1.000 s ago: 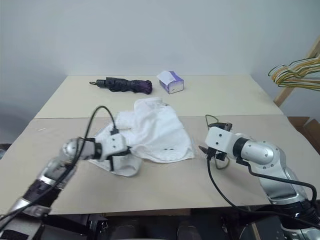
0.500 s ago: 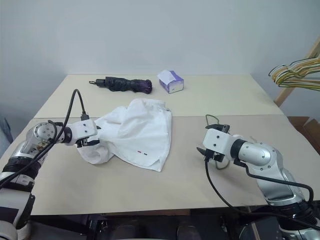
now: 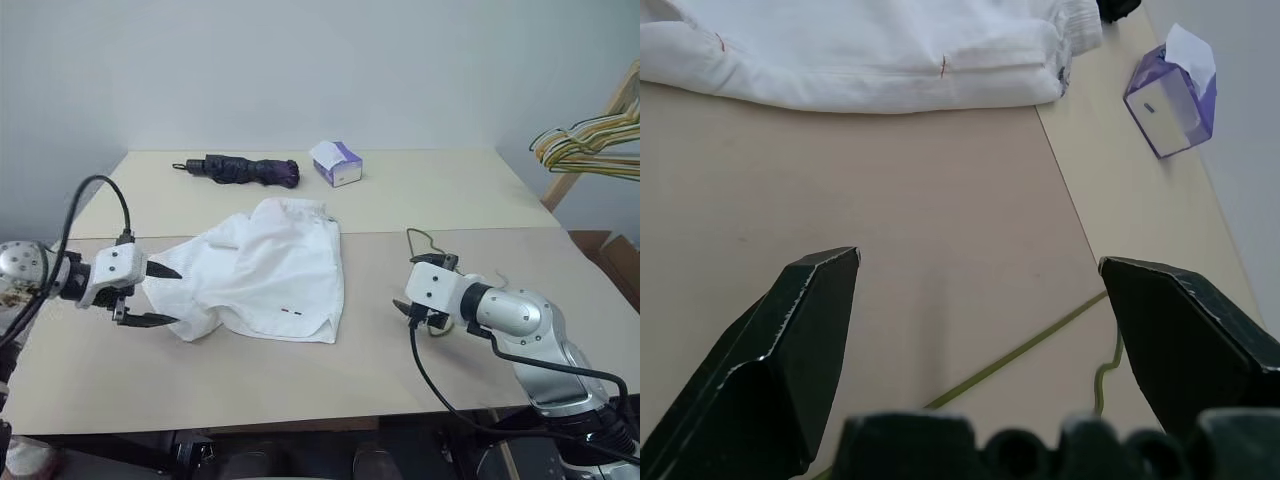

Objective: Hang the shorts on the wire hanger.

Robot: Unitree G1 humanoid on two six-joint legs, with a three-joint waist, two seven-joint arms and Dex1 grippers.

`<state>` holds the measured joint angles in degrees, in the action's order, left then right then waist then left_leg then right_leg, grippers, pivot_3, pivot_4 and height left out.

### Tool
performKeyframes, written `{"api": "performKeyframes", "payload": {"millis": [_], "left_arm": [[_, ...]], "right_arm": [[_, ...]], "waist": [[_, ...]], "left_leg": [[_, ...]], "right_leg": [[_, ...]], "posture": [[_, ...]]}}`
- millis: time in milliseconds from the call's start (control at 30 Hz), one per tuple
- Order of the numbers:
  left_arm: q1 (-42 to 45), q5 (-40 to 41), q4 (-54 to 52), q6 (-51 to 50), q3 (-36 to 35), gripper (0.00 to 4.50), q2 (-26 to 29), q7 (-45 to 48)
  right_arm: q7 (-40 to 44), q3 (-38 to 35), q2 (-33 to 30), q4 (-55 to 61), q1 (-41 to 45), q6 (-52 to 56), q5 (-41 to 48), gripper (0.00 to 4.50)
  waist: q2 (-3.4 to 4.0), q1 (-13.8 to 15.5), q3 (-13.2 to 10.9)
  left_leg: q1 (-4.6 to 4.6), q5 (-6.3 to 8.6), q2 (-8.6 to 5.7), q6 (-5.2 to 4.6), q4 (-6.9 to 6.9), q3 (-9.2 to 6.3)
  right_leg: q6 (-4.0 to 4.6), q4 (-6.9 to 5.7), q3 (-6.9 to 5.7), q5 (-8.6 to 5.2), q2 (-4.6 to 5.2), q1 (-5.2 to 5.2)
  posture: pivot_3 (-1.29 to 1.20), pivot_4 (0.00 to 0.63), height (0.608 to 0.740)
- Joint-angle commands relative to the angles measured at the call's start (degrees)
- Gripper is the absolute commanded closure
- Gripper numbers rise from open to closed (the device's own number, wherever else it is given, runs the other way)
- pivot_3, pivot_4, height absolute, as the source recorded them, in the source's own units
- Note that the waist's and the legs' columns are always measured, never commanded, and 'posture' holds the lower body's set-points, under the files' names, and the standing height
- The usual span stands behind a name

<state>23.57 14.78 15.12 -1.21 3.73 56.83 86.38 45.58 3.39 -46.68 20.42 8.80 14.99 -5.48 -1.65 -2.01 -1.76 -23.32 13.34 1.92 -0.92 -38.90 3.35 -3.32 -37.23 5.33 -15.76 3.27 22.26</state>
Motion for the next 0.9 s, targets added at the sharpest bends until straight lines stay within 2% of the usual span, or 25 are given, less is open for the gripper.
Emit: {"api": "performKeyframes", "payload": {"millis": [33,267,367,467,567,733,800,900], "left_arm": [[-0.41,6.05,-11.2,-7.68,-1.22,0.03,-5.04,-4.44],[-3.6,-1.89,-20.87,-16.23,8.71,0.03,-23.17,-24.27],[-3.08,-7.6,-23.05,-26.65,14.75,0.03,-31.77,-35.77],[-3.27,-14.2,-25.67,-34.26,22.2,0.03,-37.15,-42.74],[-3.82,-16.52,-27.41,-40.55,24.01,0.03,-42.25,-49.51],[-4.06,-23.46,-27.15,-46.27,26.81,0.03,-46.6,-60.09],[-4.13,-22.7,-27.63,-48.85,25.79,0.03,-47.93,-61.07],[-4.06,-23.01,-28.98,-50.9,26.49,0.03,-47.08,-61.45]], "right_arm": [[-1.04,-1.6,0.15,2.49,-0.07,0.75,0.09,0.0],[-2.12,-2.61,0.23,3.6,-0.53,2.0,0.07,0.0],[-2.81,-2.69,0.49,3.96,-0.85,2.48,-0.06,0.0],[-3.49,-2.45,0.66,4.1,-1.3,2.57,-0.23,0.0],[-3.86,-2.36,0.84,4.07,-1.22,2.78,-0.35,0.0],[-4.05,-2.44,1.0,4.08,-0.78,3.14,0.04,0.0],[-3.9,-2.24,0.91,3.84,-0.75,2.88,0.02,0.0],[-3.85,-2.02,0.93,3.43,-0.44,2.74,-0.02,0.0]], "waist": [[0.0,0.31,0.0],[-0.03,-0.12,0.04],[-0.05,-0.33,0.06],[-0.09,-0.35,0.1],[-0.09,-0.62,0.1],[0.0,-0.58,0.18],[0.0,-0.51,0.22],[0.01,-0.51,0.22]], "left_leg": [[0.01,0.0,-0.01,0.0,-0.02,-0.02],[0.06,0.0,-0.07,-0.01,-0.04,-0.02],[0.04,0.0,-0.08,0.0,-0.05,-0.07],[0.1,0.0,-0.13,-0.01,-0.05,-0.1],[0.08,0.0,-0.13,-0.01,-0.04,-0.12],[0.18,0.0,-0.15,-0.01,-0.04,-0.16],[0.18,0.0,-0.15,-0.01,-0.04,-0.17],[0.17,0.0,-0.16,-0.01,-0.03,-0.17]], "right_leg": [[-0.01,-0.02,-0.01,0.0,0.01,-0.02],[-0.02,-0.06,0.11,0.01,-0.04,-0.06],[-0.03,-0.06,0.13,0.02,-0.06,-0.05],[-0.06,-0.05,0.16,0.02,-0.06,-0.11],[-0.05,-0.04,0.17,0.02,-0.09,-0.07],[-0.05,-0.05,0.21,0.03,-0.09,-0.14],[-0.05,-0.03,0.21,0.03,-0.09,-0.14],[-0.04,-0.02,0.2,0.03,-0.08,-0.13]], "posture": [[-0.03,0.0,0.74],[-0.06,0.0,0.74],[-0.06,0.0,0.74],[-0.06,0.0,0.74],[-0.06,0.0,0.74],[-0.05,0.0,0.74],[-0.05,0.0,0.74],[-0.04,0.0,0.74]]}}
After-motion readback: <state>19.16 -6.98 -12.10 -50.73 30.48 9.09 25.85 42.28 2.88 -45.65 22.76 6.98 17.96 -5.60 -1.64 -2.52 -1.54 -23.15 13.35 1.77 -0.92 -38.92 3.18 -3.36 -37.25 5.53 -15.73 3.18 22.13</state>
